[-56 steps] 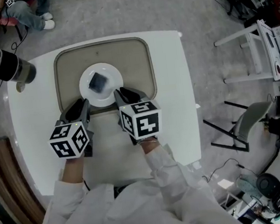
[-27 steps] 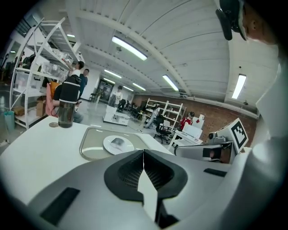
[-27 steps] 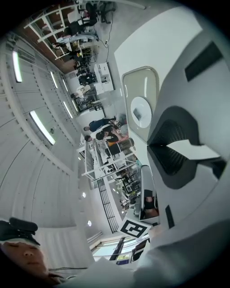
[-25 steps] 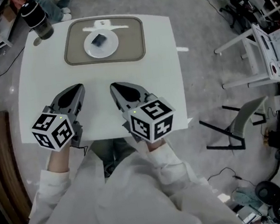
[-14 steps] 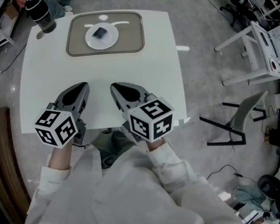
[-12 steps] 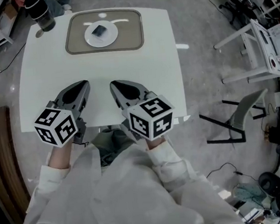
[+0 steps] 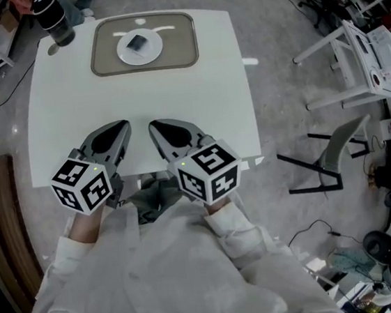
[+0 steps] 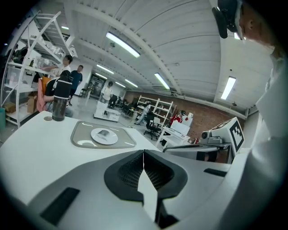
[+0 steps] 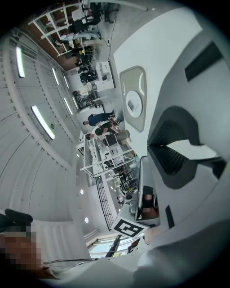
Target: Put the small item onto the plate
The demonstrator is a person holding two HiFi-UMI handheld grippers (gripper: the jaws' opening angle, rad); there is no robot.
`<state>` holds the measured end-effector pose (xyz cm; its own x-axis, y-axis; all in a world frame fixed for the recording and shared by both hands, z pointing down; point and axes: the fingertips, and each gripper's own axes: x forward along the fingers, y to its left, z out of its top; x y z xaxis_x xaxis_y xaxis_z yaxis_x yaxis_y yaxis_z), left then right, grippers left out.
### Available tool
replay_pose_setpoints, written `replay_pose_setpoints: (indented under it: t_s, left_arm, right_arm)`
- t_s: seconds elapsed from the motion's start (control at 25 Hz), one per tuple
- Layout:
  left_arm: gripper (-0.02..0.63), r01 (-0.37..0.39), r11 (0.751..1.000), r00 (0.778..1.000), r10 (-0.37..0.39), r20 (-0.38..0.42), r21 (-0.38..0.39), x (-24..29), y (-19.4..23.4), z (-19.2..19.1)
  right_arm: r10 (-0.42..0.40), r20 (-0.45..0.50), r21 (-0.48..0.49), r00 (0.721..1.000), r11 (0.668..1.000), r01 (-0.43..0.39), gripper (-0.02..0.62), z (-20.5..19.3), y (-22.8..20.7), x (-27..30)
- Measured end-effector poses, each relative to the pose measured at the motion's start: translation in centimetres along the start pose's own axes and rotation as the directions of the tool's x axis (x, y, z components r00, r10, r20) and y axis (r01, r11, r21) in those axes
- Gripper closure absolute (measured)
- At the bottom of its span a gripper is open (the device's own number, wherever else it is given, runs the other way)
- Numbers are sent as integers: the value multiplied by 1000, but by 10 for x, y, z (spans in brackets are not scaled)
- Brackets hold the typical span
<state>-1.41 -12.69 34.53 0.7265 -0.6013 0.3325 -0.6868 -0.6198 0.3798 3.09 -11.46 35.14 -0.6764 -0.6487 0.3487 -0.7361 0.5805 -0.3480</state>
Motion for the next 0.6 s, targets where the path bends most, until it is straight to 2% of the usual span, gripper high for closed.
replay_pose_setpoints:
  t_s: [0.6]
  left_arm:
    - [595,40,999,999,-40,-36,22,-4,-8,-16]
  right_arm:
    - [17,-4,-22,1000,1000,-17,580,-10,18,7]
